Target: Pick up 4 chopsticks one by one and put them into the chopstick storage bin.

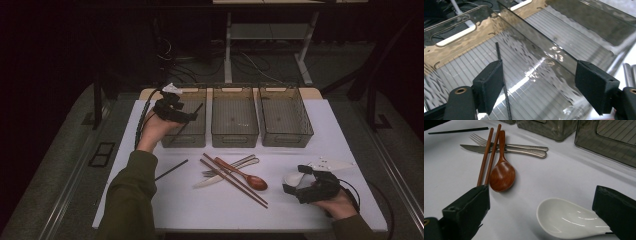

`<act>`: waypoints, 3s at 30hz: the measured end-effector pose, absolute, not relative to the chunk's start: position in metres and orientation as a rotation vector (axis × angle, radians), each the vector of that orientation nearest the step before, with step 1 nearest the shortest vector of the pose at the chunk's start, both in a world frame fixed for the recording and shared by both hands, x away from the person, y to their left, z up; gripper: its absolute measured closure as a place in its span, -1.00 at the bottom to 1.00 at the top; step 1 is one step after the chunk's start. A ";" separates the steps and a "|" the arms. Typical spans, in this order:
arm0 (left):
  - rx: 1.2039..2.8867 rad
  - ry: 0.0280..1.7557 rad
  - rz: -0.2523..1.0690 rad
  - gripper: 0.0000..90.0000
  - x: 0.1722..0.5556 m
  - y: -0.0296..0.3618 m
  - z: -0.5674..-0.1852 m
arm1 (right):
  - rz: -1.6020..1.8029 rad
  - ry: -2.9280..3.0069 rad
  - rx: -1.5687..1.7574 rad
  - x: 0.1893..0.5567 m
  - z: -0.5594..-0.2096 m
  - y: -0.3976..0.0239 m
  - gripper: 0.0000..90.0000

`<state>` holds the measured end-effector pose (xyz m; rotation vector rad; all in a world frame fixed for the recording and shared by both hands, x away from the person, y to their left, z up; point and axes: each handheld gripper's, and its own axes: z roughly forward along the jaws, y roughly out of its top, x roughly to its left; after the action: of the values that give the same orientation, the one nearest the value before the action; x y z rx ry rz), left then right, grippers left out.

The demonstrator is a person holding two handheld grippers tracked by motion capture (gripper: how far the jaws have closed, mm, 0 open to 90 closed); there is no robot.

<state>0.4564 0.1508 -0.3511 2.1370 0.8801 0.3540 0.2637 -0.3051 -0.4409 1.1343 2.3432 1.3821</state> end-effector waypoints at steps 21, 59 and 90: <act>2.122 0.747 0.324 -0.56 0.392 0.158 -0.349 | 1.386 2.330 1.146 0.263 -0.440 -0.307 -0.97; 2.129 0.774 0.366 -0.05 0.295 0.220 -0.399 | 1.390 2.325 1.140 0.262 -0.440 -0.307 -0.97; 2.250 0.855 0.258 0.78 0.306 0.240 -0.442 | 1.381 2.334 1.134 0.262 -0.440 -0.306 -0.97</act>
<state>0.3065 0.2397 -0.4424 2.2496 0.8554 0.2581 0.2622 -0.3059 -0.4399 1.1336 2.3338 1.3814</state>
